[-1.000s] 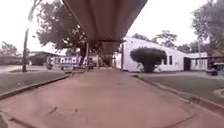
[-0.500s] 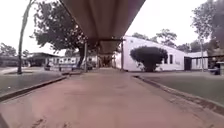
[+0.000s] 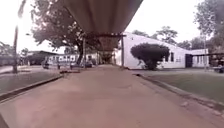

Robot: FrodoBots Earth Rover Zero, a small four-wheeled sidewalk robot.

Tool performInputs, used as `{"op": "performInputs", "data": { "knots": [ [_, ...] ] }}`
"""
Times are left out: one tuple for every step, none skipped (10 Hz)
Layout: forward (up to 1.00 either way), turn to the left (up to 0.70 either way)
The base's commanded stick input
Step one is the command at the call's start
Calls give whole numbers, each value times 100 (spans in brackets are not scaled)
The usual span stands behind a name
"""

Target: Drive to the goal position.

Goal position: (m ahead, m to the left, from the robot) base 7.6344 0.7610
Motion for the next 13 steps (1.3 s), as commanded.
{"op": "performInputs", "data": {
  "knots": [
    [70,0],
    [70,0],
    [70,0],
    [70,0],
    [70,0],
    [70,0],
    [70,0],
    [70,0],
    [70,0],
    [70,0],
    [70,0],
    [70,0],
    [70,0]
  ]
}}
